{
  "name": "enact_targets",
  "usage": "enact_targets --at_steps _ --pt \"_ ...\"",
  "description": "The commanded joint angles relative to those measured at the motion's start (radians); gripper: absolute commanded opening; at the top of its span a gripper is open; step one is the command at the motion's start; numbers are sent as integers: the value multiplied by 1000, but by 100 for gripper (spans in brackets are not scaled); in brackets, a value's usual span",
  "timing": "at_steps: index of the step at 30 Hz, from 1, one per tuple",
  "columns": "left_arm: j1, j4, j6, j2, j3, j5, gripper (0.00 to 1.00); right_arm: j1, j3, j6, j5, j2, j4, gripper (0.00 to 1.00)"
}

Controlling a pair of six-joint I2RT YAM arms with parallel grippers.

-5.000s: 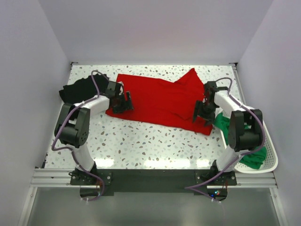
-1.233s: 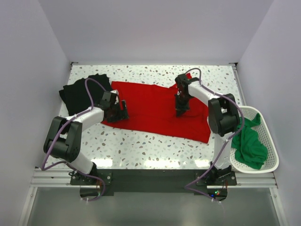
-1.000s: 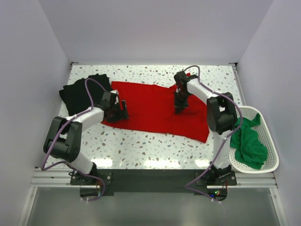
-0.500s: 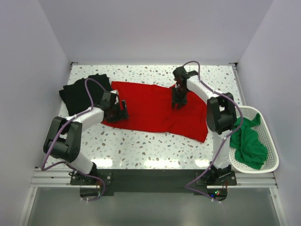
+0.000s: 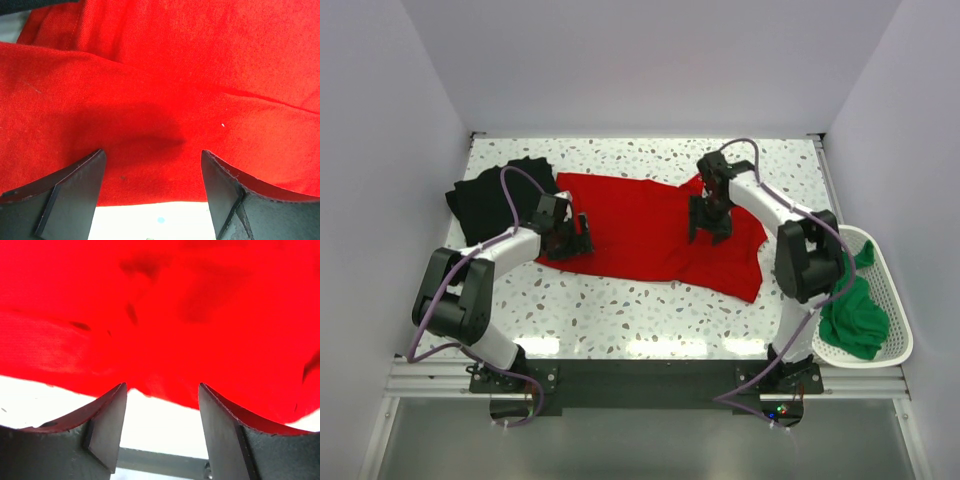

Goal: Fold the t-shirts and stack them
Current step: Fold the tshirt

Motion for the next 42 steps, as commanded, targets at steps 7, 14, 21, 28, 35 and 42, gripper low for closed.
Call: enact_targets --at_steps 7,14,21,28,35,42 --pt "7 5 12 -3 -2 -46 82 -3 -430 69 45 -315 70 68" --pt "9 1 21 -24 -39 -77 82 -78 -593 70 73 -407 99 71" --pt "9 4 27 -34 -61 -83 82 -190 -670 38 70 -454 147 72" --pt "9 13 33 -32 -68 -84 82 -199 -698 47 97 -401 202 71" --pt "9 30 50 -23 -90 -98 82 -211 -721 37 199 -368 204 66" --pt "9 71 102 -46 -110 -106 82 -213 -650 -11 263 -344 182 67"
